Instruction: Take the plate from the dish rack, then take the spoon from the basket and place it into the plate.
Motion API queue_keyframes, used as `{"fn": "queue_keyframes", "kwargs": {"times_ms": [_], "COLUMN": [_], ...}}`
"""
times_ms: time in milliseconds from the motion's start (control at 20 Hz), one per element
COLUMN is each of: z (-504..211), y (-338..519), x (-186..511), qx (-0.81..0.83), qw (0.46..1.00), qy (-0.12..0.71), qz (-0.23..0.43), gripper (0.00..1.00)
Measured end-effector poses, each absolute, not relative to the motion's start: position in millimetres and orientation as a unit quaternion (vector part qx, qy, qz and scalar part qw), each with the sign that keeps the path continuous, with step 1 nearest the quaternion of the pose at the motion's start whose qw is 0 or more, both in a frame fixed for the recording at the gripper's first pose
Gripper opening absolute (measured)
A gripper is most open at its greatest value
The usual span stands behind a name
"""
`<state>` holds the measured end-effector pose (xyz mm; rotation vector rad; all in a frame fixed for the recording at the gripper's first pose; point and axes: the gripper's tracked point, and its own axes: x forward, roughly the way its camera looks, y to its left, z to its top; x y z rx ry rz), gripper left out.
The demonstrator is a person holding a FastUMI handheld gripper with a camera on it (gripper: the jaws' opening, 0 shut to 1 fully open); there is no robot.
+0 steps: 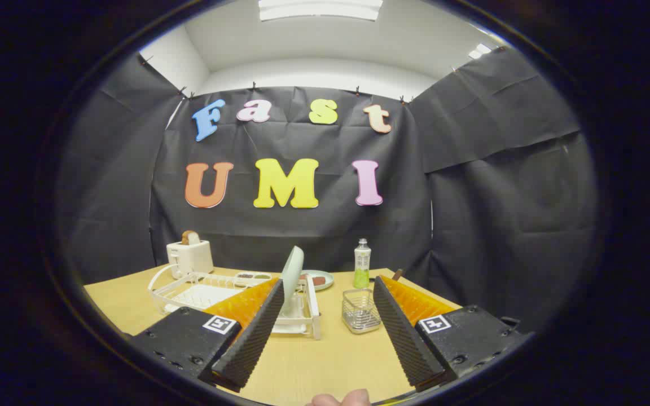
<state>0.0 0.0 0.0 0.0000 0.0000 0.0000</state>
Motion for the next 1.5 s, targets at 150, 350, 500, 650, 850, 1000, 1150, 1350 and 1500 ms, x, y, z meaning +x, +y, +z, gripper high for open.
{"fn": "queue_keyframes", "kwargs": {"times_ms": [150, 350, 500, 650, 850, 1000, 1150, 1350, 1500], "z": [-9.6, -5.0, -6.2, -10.3, -12.7, -19.3, -26.5, -11.4, 1.9], "y": [8.0, 8.7, 17.0, 23.1, 22.4, 19.8, 10.7, 9.6, 24.8], "x": [2.5, 4.2, 6.0, 10.6, 16.6, 22.1, 29.8, 42.9, 61.3], "qx": [-0.002, -0.004, 0.001, -0.008, -0.001, 0.003, -0.020, -0.009, -0.017], "qw": [1.000, 1.000, 1.000, 1.000, 1.000, 1.000, 1.000, 1.000, 0.999], "qy": [0.014, 0.000, -0.007, -0.005, -0.001, 0.011, 0.017, 0.018, 0.022], "qz": [0.006, 0.001, 0.011, 0.020, 0.020, 0.020, 0.010, 0.011, 0.025], "gripper": [1.00, 1.00, 1.00, 1.00, 1.00, 1.00, 1.00, 1.00, 1.00]}}
